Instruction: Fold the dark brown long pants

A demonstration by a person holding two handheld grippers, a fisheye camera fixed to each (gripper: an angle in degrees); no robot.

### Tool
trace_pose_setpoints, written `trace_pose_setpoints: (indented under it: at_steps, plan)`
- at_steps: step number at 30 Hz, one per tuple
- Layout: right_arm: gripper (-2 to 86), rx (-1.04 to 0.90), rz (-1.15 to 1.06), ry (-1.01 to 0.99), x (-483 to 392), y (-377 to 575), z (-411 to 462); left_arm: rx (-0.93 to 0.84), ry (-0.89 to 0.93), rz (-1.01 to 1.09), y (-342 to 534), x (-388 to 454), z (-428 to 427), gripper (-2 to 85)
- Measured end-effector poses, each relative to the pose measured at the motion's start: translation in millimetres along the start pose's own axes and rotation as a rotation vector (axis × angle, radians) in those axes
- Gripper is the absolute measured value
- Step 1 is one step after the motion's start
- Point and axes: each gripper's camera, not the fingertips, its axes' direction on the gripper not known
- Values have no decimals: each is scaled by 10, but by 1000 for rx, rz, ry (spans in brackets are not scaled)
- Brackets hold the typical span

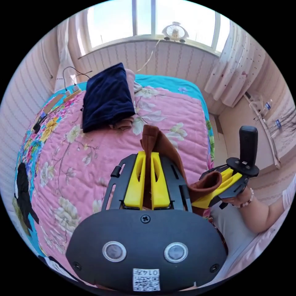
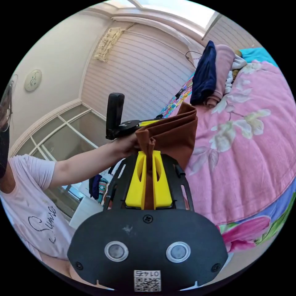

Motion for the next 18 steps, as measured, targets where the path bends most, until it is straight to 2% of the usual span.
trace_pose_setpoints:
  at_steps: [5,9,12,14,16,18]
  plan:
    - [26,-120,-207,-283,-911,-269,811,171,-98,-249,1399,-361,-1671,6]
    - [29,-426,-360,-357,-2234,-276,2024,189,-221,-467,2733,-449,-2631,17]
    - [37,-635,-418,-275,-3064,-57,2915,101,-291,-758,4012,-506,-3052,25]
    - [47,-759,-449,-188,-3384,181,3434,67,-310,-962,4928,-341,-3261,0]
    - [60,-976,-496,-49,-3647,488,3985,93,-279,-1051,5398,-127,-3383,-6]
    - [60,-1055,-526,-26,-3833,558,4170,100,-246,-1098,5687,86,-3453,-8]
